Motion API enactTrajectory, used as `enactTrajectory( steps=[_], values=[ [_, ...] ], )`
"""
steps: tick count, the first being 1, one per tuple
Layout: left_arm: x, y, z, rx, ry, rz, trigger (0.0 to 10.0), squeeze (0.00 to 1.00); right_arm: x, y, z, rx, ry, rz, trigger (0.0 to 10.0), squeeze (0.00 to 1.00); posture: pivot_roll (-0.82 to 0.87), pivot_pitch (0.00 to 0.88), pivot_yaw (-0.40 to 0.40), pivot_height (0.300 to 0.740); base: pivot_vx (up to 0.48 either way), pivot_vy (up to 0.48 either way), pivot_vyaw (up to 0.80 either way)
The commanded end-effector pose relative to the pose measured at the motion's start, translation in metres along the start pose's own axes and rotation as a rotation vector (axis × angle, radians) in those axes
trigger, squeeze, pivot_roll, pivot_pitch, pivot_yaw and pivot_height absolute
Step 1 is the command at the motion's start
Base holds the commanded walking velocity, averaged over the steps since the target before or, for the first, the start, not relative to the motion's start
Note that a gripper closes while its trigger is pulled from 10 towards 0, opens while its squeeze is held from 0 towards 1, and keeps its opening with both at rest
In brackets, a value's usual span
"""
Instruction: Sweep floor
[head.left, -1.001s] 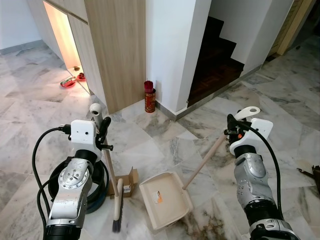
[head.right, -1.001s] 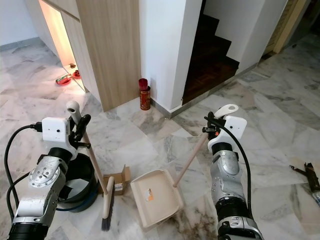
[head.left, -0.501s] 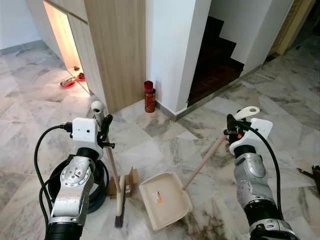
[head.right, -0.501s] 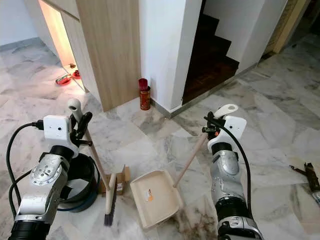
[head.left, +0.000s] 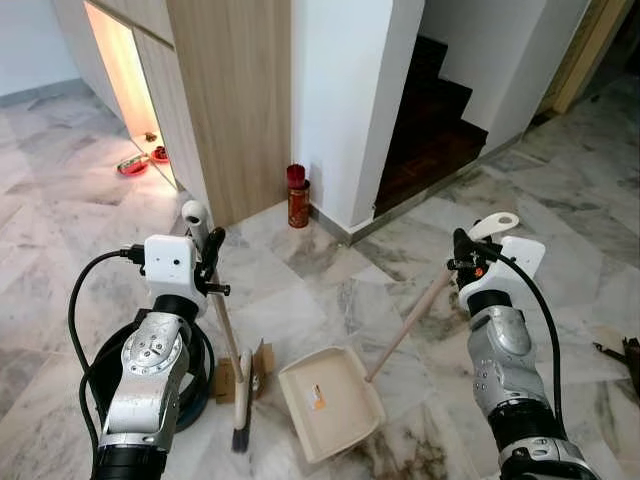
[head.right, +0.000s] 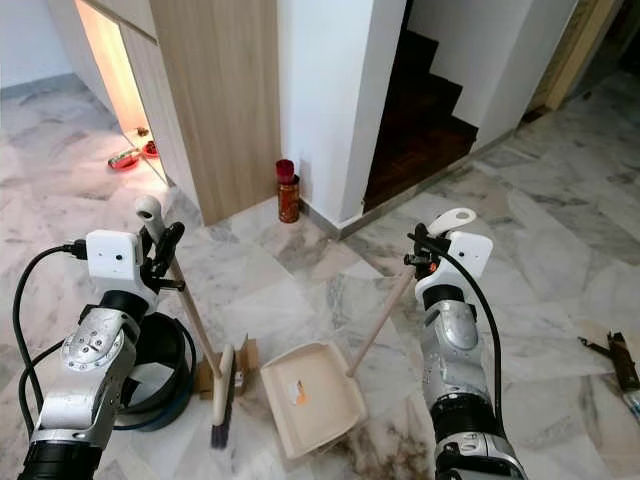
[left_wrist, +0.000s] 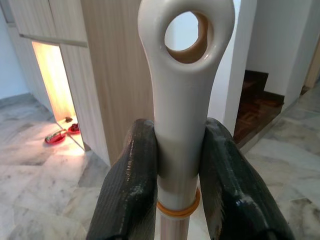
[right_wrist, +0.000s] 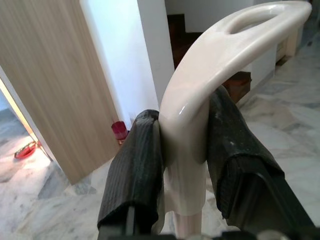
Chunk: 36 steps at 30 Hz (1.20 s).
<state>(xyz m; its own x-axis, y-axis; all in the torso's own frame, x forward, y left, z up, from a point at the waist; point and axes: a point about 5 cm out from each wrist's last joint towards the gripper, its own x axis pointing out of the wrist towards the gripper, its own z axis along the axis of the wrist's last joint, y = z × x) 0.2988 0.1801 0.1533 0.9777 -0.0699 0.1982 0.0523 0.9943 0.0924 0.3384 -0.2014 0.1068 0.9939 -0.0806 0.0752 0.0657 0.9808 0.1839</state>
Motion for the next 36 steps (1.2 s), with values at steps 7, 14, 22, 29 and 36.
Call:
enactTrajectory(
  steps=[7, 14, 22, 29, 36],
  values=[
    [0.0052, -0.0036, 0.0105, 0.009, -0.058, -0.011, 10.0, 0.0, 0.0052, 0.0021, 0.0102, 0.003, -0.042, 0.006, 10.0, 0.0, 0.03, 0.0, -0.072, 0.74, 0.31, 0.0, 0.0],
    [0.006, -0.0035, 0.0118, 0.01, -0.063, -0.008, 10.0, 0.0, 0.0053, 0.0017, 0.0106, 0.003, -0.042, 0.007, 10.0, 0.0, 0.03, 0.0, -0.074, 0.74, 0.311, 0.0, 0.0],
    [0.0072, -0.0029, 0.0127, 0.02, -0.066, -0.005, 10.0, 0.0, 0.0053, 0.0026, 0.0096, 0.003, -0.037, 0.011, 10.0, 0.0, 0.03, 0.0, -0.078, 0.74, 0.252, 0.0, 0.0],
    [0.0095, 0.0006, 0.0174, 0.036, -0.079, -0.001, 10.0, 0.0, 0.0051, 0.0031, 0.0086, 0.001, -0.033, 0.012, 10.0, 0.0, 0.03, 0.0, -0.079, 0.74, 0.0, 0.0, 0.0],
    [0.0113, -0.0012, 0.018, 0.049, -0.076, -0.013, 10.0, 0.0, 0.0046, 0.0029, 0.0068, 0.004, -0.027, 0.011, 10.0, 0.0, 0.03, 0.0, -0.079, 0.74, 0.0, 0.0, 0.0]
  ],
)
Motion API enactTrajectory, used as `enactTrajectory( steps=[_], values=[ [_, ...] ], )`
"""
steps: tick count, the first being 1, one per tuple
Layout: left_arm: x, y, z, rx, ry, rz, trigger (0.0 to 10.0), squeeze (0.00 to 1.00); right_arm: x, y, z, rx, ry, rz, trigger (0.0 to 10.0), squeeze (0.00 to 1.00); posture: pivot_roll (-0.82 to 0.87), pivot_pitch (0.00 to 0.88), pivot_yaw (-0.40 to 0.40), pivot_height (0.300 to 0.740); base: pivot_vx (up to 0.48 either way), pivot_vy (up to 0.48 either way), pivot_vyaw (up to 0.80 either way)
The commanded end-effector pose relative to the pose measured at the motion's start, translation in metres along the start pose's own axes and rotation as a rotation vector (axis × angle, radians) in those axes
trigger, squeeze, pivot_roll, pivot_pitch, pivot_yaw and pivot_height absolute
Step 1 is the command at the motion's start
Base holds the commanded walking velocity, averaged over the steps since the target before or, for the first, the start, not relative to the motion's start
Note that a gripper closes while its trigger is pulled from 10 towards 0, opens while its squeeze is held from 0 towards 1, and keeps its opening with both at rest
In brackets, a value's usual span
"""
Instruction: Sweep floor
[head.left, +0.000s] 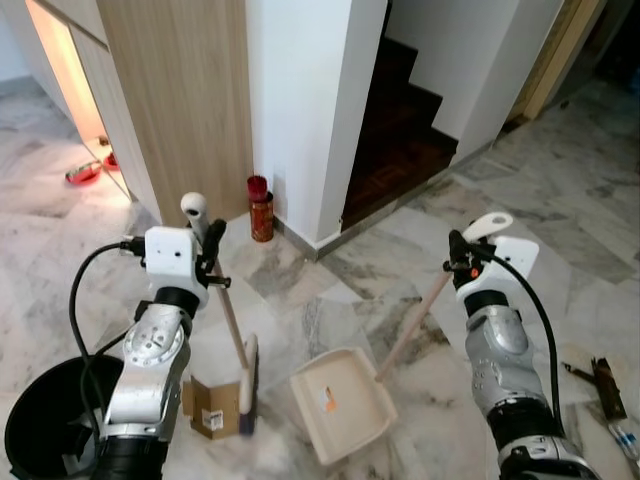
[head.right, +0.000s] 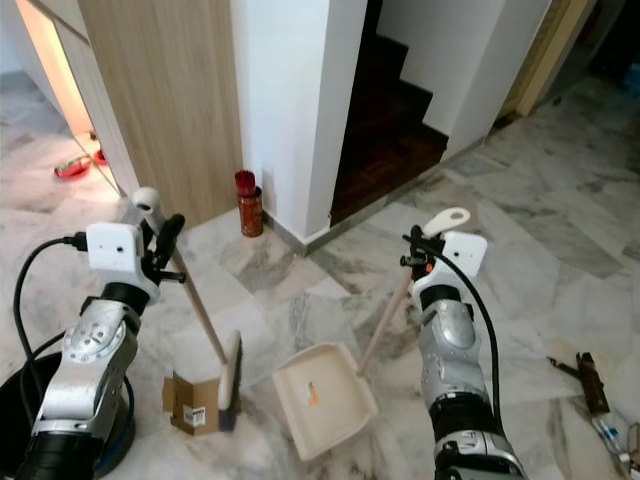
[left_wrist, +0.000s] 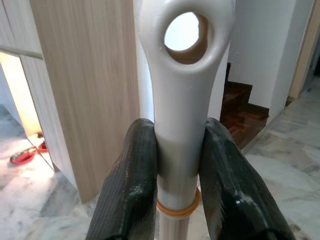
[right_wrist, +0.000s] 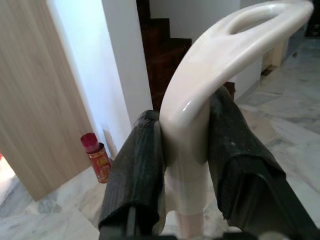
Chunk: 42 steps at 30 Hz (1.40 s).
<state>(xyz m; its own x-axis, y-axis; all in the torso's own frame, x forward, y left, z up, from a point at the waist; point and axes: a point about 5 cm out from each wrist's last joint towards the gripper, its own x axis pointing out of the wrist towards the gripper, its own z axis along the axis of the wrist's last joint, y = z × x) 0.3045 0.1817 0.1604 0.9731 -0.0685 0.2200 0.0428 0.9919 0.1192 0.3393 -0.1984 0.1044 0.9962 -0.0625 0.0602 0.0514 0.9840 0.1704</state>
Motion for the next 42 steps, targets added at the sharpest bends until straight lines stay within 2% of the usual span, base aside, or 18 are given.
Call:
enactTrajectory(
  steps=[1, 15, 32, 41, 42],
  values=[
    [0.004, -0.005, 0.012, 0.025, -0.054, -0.024, 10.0, 0.0, 0.003, 0.0, 0.008, 0.016, -0.041, -0.007, 10.0, 0.0, 0.03, 0.0, -0.079, 0.74, 0.0, 0.0, 0.0],
    [0.005, -0.007, 0.017, 0.046, -0.061, -0.053, 10.0, 0.0, 0.001, 0.001, -0.001, 0.018, -0.012, -0.023, 10.0, 0.0, 0.03, 0.0, -0.071, 0.74, 0.0, 0.0, 0.0],
    [-0.001, -0.011, 0.021, 0.039, -0.061, -0.077, 10.0, 0.0, 0.005, 0.019, -0.024, -0.031, 0.08, -0.033, 10.0, 0.0, 0.07, 0.0, -0.072, 0.74, 0.0, 0.0, 0.0],
    [-0.008, -0.005, 0.025, 0.059, -0.043, -0.086, 10.0, 0.0, 0.011, 0.017, -0.02, -0.026, 0.08, -0.104, 10.0, 0.0, 0.1, 0.0, -0.082, 0.74, 0.0, 0.0, 0.0],
    [-0.01, 0.0, 0.025, 0.069, -0.034, -0.081, 10.0, 0.0, 0.012, 0.017, -0.02, -0.016, 0.086, -0.119, 10.0, 0.0, 0.1, 0.0, -0.084, 0.74, 0.0, 0.0, 0.0]
  ],
)
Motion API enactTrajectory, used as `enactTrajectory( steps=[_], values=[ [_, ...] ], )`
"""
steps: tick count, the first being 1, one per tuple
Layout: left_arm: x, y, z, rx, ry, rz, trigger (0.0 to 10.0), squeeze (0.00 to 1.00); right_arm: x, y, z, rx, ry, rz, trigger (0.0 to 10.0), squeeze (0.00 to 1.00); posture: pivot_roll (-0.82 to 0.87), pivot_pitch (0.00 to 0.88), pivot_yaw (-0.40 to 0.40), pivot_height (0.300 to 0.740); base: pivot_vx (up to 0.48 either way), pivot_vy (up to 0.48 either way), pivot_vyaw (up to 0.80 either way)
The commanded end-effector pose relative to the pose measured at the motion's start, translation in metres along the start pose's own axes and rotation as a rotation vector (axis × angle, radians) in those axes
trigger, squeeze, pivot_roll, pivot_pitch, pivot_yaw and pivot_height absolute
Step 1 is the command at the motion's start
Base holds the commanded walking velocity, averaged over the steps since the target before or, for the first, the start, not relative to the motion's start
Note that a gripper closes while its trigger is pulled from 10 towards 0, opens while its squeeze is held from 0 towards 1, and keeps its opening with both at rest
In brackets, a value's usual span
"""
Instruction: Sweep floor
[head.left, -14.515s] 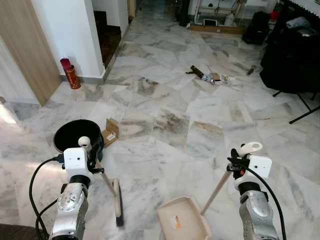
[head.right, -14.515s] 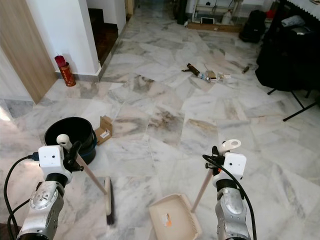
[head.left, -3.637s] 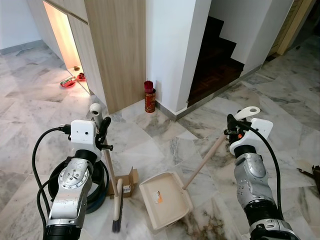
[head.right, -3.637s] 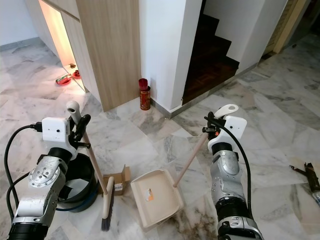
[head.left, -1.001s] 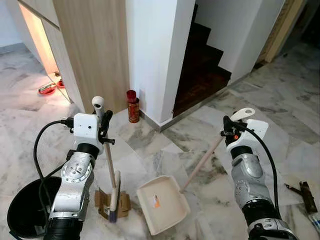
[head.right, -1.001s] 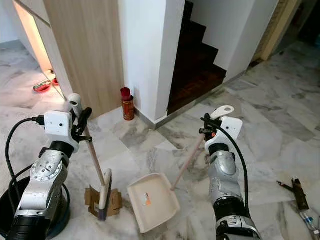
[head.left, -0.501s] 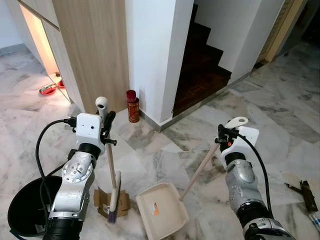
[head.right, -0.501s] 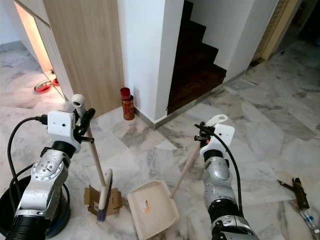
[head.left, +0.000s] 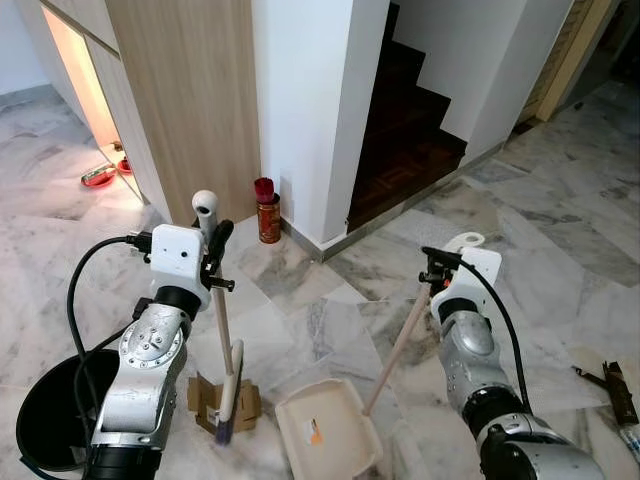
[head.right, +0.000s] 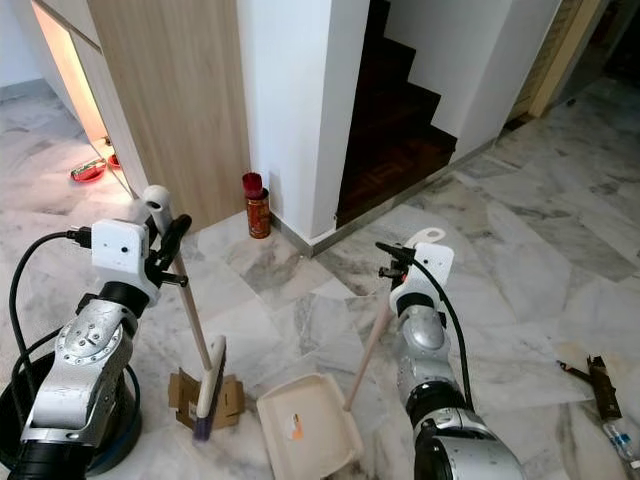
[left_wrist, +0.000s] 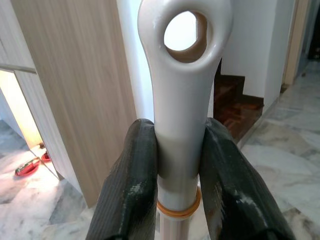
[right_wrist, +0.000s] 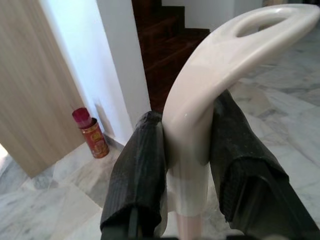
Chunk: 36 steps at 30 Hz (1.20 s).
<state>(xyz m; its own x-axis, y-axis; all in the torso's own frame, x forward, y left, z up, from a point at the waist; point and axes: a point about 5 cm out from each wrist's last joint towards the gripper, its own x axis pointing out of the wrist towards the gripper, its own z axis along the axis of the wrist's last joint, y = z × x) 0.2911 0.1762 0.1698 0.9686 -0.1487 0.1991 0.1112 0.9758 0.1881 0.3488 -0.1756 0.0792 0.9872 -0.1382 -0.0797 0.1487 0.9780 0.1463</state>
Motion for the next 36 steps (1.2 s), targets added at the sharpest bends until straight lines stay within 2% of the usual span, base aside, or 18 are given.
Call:
enactTrajectory(
  steps=[1, 5, 9, 11, 14, 22, 25, 26, 27, 36],
  values=[
    [-0.002, 0.008, 0.013, 0.023, -0.04, 0.01, 10.0, 0.0, 0.005, -0.003, 0.01, 0.028, -0.035, -0.032, 10.0, 0.0, 0.11, 0.0, -0.087, 0.74, 0.0, 0.0, 0.0],
    [-0.005, 0.012, 0.016, 0.024, -0.042, 0.024, 10.0, 0.0, 0.006, -0.005, 0.011, 0.044, -0.031, -0.061, 10.0, 0.0, 0.12, 0.0, -0.091, 0.74, 0.0, 0.0, 0.0],
    [-0.009, 0.011, 0.019, 0.019, -0.036, 0.024, 10.0, 0.0, 0.009, -0.001, 0.016, -0.031, -0.054, -0.058, 10.0, 0.0, 0.12, 0.0, -0.093, 0.74, 0.0, 0.0, 0.0],
    [-0.012, 0.008, 0.018, 0.012, -0.025, 0.019, 10.0, 0.0, 0.009, 0.0, 0.019, -0.116, -0.078, -0.111, 10.0, 0.0, 0.12, 0.0, -0.094, 0.74, 0.0, 0.0, 0.0],
    [-0.015, 0.005, 0.018, 0.006, -0.017, 0.011, 10.0, 0.0, 0.008, 0.001, 0.022, -0.152, -0.118, -0.14, 10.0, 0.0, 0.12, 0.0, -0.093, 0.74, 0.0, 0.0, 0.0],
    [-0.022, 0.009, 0.024, 0.015, -0.009, 0.013, 10.0, 0.0, 0.005, -0.001, 0.01, -0.135, -0.054, -0.194, 10.0, 0.0, 0.14, 0.019, -0.096, 0.74, 0.0, 0.0, 0.0],
    [-0.025, 0.01, 0.026, 0.019, -0.008, 0.016, 10.0, 0.0, 0.004, 0.001, 0.006, -0.077, -0.026, -0.18, 10.0, 0.0, 0.15, 0.03, -0.097, 0.74, 0.0, 0.0, 0.0],
    [-0.025, 0.01, 0.026, 0.019, -0.008, 0.016, 10.0, 0.0, 0.004, 0.001, 0.006, -0.077, -0.026, -0.18, 10.0, 0.0, 0.15, 0.03, -0.097, 0.74, 0.0, 0.0, 0.0],
    [-0.027, 0.012, 0.028, 0.012, -0.006, 0.024, 10.0, 0.0, 0.004, 0.001, 0.005, -0.035, -0.019, -0.211, 10.0, 0.0, 0.15, 0.036, -0.098, 0.74, 0.0, 0.0, 0.0],
    [-0.035, 0.018, 0.044, -0.025, -0.016, 0.049, 10.0, 0.0, -0.003, 0.001, -0.003, -0.02, -0.031, -0.284, 10.0, 0.0, 0.19, 0.066, -0.112, 0.74, 0.0, 0.0, 0.0]
  ],
)
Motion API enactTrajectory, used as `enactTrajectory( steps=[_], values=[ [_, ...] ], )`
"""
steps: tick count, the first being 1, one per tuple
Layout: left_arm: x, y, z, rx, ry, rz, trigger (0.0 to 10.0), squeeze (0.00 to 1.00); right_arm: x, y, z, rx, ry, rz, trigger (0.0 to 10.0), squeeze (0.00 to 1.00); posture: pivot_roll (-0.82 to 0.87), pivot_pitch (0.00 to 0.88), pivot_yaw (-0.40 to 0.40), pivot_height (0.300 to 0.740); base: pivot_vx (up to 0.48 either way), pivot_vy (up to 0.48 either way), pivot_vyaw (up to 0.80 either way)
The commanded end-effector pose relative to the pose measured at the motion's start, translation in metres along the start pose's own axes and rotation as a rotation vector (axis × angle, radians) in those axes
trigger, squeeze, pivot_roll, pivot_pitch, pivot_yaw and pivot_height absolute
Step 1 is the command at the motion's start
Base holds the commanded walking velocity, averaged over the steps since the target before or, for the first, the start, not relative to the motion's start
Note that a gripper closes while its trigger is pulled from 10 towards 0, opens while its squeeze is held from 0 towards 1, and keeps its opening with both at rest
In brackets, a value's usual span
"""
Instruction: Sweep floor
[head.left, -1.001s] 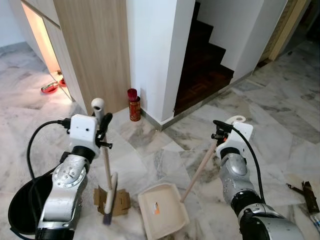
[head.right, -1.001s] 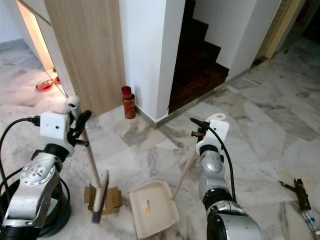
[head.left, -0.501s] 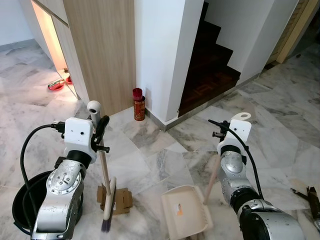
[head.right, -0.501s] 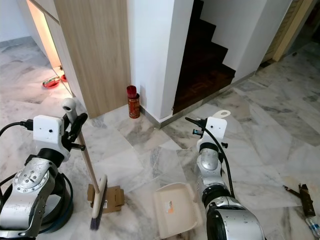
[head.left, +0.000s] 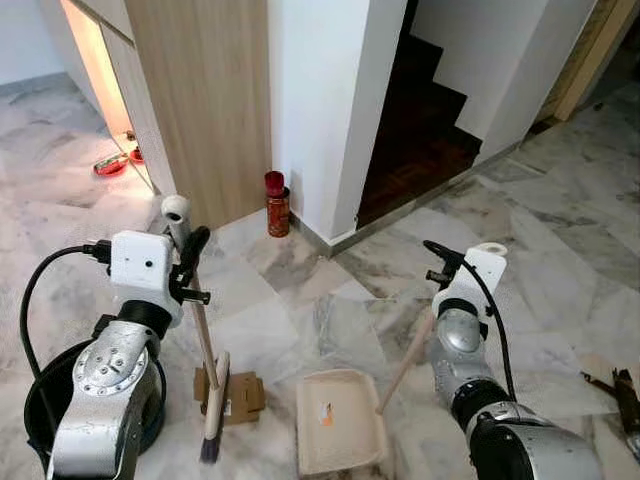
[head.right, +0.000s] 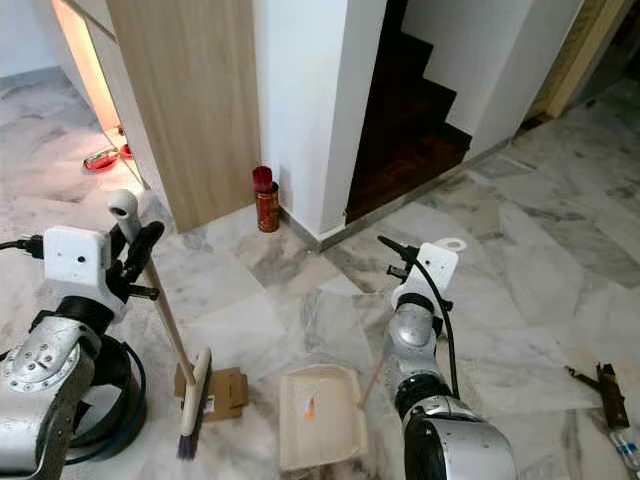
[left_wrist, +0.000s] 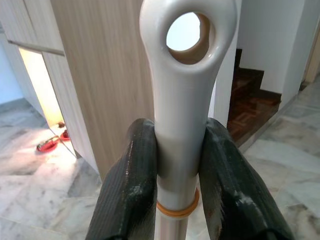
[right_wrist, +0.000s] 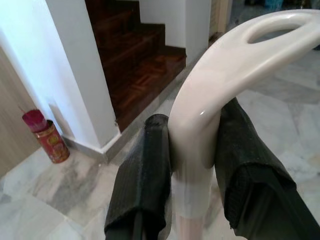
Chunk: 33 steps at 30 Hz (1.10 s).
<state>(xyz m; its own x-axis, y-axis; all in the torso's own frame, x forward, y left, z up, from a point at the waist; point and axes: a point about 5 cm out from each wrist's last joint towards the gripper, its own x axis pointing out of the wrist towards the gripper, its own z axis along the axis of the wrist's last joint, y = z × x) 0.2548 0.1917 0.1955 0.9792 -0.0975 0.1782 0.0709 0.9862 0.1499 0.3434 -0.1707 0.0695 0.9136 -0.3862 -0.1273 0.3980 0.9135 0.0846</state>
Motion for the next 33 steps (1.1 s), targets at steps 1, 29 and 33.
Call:
enactTrajectory(
  steps=[1, 29, 33],
  values=[
    [-0.003, 0.003, 0.015, 0.005, -0.046, 0.001, 10.0, 0.0, 0.001, -0.003, 0.006, 0.011, -0.046, -0.036, 10.0, 0.0, 0.19, 0.07, -0.112, 0.74, 0.0, 0.0, 0.0],
    [-0.002, 0.019, 0.045, 0.132, -0.069, -0.034, 10.0, 0.0, -0.013, 0.0, -0.021, 0.006, 0.052, 0.004, 10.0, 0.0, 0.2, 0.121, -0.129, 0.74, 0.0, 0.0, 0.0],
    [-0.003, 0.023, 0.049, 0.183, -0.07, -0.047, 10.0, 0.0, -0.013, -0.001, -0.021, 0.009, 0.052, 0.005, 10.0, 0.0, 0.19, 0.115, -0.129, 0.74, 0.0, 0.0, 0.0]
  ],
)
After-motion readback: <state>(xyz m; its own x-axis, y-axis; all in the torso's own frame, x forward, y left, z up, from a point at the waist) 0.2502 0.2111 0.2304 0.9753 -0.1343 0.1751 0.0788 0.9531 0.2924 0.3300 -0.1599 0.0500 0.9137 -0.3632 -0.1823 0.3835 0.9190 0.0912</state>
